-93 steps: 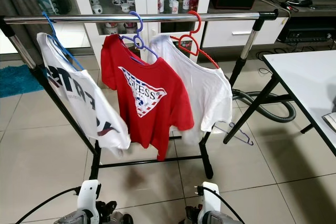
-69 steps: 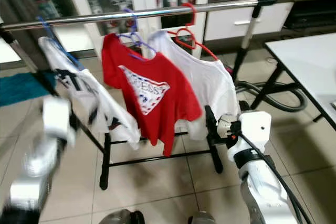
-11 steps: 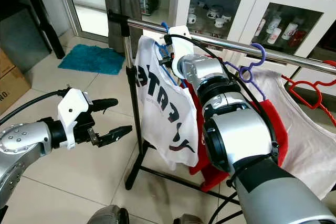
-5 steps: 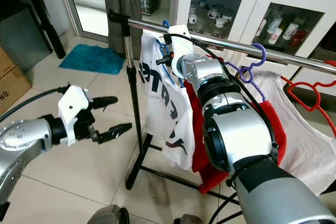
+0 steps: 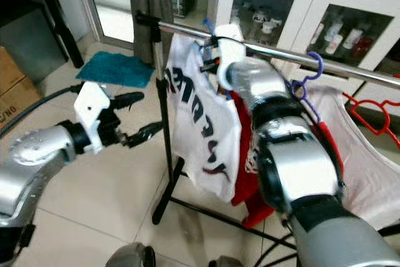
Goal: Hang hanger
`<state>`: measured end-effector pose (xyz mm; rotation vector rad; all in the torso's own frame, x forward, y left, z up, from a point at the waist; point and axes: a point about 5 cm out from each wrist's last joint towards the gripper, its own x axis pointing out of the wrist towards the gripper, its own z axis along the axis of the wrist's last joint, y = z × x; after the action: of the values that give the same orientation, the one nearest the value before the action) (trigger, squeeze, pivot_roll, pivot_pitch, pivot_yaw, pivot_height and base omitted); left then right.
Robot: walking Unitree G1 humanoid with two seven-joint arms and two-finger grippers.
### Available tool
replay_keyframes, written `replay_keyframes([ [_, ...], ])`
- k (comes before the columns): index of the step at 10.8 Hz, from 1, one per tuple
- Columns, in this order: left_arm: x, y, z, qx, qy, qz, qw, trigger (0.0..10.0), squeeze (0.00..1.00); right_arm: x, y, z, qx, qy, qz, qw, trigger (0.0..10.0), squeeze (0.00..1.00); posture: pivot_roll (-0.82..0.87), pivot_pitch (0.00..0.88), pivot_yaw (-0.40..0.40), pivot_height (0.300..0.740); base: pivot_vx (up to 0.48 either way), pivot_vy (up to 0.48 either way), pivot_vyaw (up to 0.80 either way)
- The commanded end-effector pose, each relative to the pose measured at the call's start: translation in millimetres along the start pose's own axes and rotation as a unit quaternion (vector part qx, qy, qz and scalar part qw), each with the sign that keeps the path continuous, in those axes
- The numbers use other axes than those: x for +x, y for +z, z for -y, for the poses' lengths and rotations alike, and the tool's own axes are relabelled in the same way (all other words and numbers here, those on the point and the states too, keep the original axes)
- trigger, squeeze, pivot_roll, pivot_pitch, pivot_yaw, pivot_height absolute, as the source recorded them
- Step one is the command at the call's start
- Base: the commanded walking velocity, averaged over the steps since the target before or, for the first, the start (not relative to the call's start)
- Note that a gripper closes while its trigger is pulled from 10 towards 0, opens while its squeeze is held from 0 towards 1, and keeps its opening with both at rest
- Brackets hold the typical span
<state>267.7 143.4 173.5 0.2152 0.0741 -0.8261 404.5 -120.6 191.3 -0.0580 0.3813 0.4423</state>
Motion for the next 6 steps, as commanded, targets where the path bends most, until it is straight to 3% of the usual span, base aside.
replay_keyframes([
  [1,3.7,-4,0.9,0.007,0.016,-0.006,1.0,10.0,0.0,-11.3,13,7.4,-0.006,0.002,0.039,0.999,0.0,0.0,0.0,0.0,-0.019,0.74,0.0,0.0,0.0],
  [2,8.7,-9,5.0,0.011,0.029,-0.012,0.999,10.0,0.0,-23.6,11,9.5,-0.021,0.004,0.061,0.998,0.0,0.0,-0.01,0.0,-0.018,0.74,0.0,0.0,0.0],
  [4,15.7,-20,8.8,-0.005,0.043,-0.032,0.999,10.0,0.0,-41.5,-1,9.9,-0.035,-0.003,0.053,0.998,0.0,0.0,-0.02,0.0,-0.012,0.74,0.0,0.0,0.0],
  [5,18.6,-20,4.2,0.018,0.083,-0.014,0.996,10.0,0.0,-54.5,-14,6.3,-0.05,-0.004,0.053,0.997,0.0,0.0,-0.03,0.0,-0.01,0.74,0.0,0.0,0.0],
  [6,19.4,-23,1.4,0.007,0.106,-0.017,0.994,10.0,0.0,-63.0,-22,1.7,-0.049,-0.004,0.064,0.997,0.0,0.0,-0.03,0.0,-0.009,0.74,0.0,0.0,0.0],
])
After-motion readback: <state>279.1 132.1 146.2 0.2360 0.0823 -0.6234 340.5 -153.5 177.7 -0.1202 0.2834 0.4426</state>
